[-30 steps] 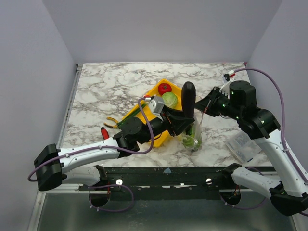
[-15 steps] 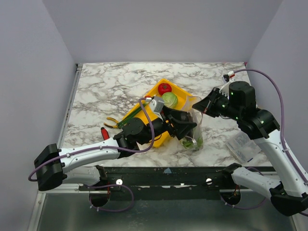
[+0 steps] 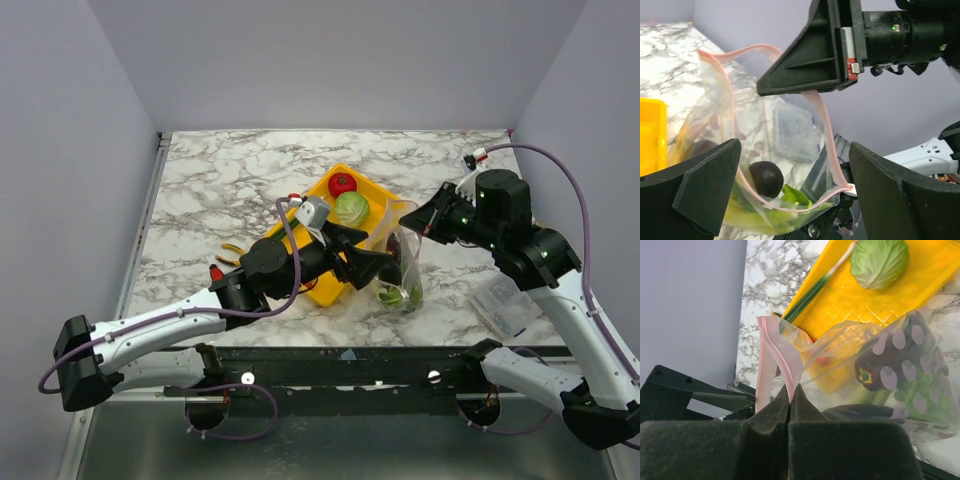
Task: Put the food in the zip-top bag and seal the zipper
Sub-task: Place the fake vegetable in the zipper food storage bag, then pick up the fake vegetable from the bin.
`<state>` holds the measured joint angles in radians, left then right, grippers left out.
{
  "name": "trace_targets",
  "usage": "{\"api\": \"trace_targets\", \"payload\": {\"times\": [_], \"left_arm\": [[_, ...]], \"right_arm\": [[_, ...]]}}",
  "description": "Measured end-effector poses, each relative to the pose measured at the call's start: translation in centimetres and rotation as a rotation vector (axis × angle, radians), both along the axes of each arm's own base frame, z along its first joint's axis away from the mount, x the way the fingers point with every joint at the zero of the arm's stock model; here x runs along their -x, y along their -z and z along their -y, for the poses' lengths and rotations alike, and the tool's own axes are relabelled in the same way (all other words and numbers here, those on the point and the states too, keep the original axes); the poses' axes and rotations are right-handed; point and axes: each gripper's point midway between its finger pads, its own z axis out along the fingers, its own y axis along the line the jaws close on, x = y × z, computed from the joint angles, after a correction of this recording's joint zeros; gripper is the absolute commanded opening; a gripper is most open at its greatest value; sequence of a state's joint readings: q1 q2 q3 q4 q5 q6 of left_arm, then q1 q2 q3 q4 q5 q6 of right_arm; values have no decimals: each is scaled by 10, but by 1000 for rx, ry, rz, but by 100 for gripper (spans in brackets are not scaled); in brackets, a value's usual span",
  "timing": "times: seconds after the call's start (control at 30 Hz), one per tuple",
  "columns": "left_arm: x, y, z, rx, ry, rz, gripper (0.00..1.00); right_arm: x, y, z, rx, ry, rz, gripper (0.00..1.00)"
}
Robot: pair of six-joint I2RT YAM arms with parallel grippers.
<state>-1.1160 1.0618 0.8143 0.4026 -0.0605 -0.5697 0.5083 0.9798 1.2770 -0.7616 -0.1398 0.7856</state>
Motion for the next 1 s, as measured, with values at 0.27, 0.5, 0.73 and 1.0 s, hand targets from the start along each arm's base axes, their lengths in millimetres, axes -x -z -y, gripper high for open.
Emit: {"api": "trace_targets", "payload": {"times": [0.27,0.5,0.73,1.0], "left_arm": [[-33,-15,-51,-57,-79,-123,92],[-55,13,-104,-161,-216,-283,90],[-60,106,-126,-394,-358,-601,99],[-54,209,-145,-637,-541,-978,99]], "right_arm": [[0,1,0,-1,-1,0,1],[1,3,0,0,-3,-2,1],[0,5,0,1,-3,-4,1],[0,5,-1,1,-3,-4,1]]}}
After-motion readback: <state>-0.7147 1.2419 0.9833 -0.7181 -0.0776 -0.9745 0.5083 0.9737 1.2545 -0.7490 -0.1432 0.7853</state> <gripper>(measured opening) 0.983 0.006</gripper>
